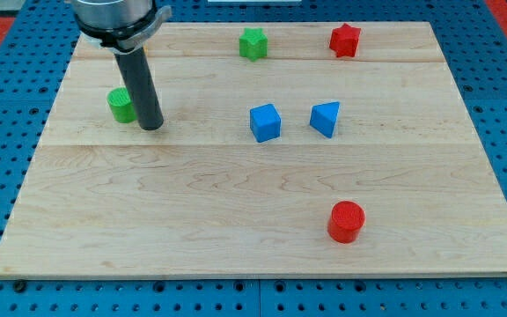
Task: Point your arm horizontally to the right of the red circle
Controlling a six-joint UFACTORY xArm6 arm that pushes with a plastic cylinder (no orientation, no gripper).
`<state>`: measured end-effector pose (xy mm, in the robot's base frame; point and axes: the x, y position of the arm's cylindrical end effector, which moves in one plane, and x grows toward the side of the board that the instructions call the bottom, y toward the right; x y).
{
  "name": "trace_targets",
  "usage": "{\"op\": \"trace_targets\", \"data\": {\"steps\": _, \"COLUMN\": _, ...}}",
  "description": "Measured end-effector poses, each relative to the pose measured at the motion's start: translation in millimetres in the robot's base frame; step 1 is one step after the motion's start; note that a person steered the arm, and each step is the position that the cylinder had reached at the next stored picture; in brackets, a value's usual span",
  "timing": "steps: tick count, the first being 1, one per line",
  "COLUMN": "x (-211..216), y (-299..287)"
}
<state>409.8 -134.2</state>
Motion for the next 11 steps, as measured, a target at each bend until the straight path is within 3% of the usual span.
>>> {"op": "trace_targets", "data": {"steps": 1, "x": 0.3, "y": 45.8}}
{"op": "trace_targets", "data": {"steps": 3, "x": 57.7, "y": 123.8}}
{"op": "trace_targets", "data": {"steps": 4, "x": 66.6, "y": 188.1}}
{"op": "trace_targets", "data": {"steps": 5, "x": 59.7, "y": 272.7}}
{"op": "trace_targets", "data": {"steps": 6, "x": 11.5, "y": 310.8}}
{"op": "trace_targets", "data": {"steps": 7, "x": 27.5, "y": 316.0}}
{"op": "trace_targets", "data": {"steps": 8, "x": 70.4, "y": 376.5}}
{"op": "trace_targets", "data": {"steps": 10, "x": 104.2, "y": 385.8}}
{"op": "trace_targets", "data": {"steps": 11, "x": 144.1, "y": 384.4}}
